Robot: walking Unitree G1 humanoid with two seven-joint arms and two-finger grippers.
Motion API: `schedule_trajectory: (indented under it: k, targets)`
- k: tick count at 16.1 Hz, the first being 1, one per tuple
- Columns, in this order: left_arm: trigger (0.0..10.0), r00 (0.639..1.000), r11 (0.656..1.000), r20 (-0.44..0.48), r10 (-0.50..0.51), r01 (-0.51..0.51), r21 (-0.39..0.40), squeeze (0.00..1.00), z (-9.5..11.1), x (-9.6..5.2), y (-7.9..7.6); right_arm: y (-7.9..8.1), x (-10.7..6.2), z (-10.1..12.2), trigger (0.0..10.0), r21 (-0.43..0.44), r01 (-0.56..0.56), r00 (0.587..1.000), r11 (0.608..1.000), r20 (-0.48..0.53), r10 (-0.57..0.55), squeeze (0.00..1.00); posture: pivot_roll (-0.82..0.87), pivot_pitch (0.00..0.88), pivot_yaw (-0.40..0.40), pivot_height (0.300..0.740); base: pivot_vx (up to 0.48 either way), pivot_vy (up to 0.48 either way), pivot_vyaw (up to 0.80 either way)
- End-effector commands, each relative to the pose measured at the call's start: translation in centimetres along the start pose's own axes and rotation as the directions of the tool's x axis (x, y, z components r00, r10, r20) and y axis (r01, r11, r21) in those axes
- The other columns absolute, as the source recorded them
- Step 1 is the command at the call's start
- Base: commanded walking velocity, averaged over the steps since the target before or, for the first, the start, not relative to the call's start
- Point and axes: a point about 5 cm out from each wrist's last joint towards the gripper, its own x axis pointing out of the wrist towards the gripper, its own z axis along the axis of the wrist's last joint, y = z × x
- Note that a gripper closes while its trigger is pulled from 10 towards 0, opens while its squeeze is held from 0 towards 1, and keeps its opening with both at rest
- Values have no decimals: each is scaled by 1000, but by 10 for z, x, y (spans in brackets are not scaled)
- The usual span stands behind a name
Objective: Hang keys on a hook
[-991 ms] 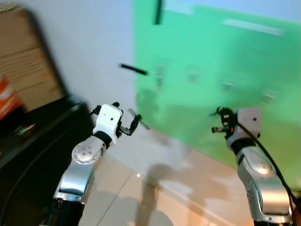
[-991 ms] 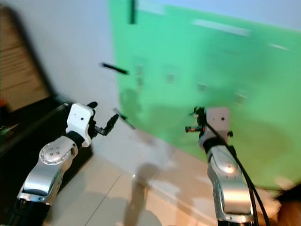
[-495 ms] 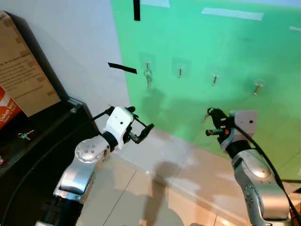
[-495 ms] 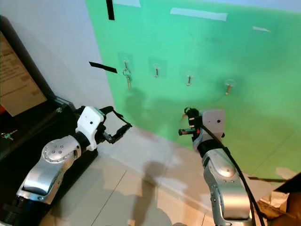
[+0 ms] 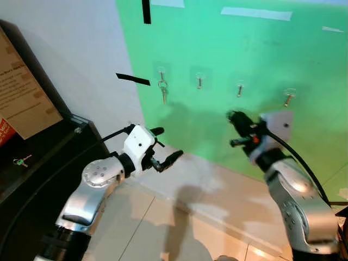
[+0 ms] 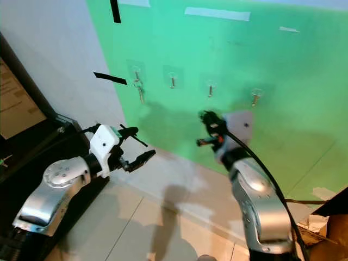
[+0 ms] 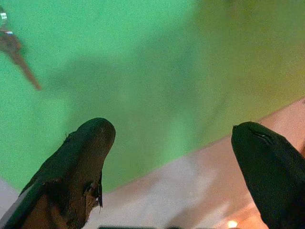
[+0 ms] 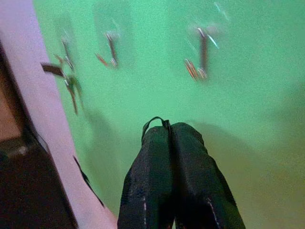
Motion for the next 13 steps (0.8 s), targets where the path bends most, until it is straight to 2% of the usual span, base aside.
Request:
schedule_trajectory:
  k: [1,7,13]
  targets:
    - [10000,999,1000,14,-31,31,-3,0,3,-3,-2,6,6,8,10000,32,-35,999,999,27,34,0,-163,0,107,740,0,0,0]
    - [10000,999,1000,41,-10,10,-3,0,7,-5,4,32,38,29,10000,115,-184,981,976,86,175,0,-145,0,99,740,0,0,0]
    - [10000,999,1000,39,3,-3,4,0,7,-6,6,43,49,31,10000,134,-247,967,960,91,236,0,-133,0,95,740,0,0,0]
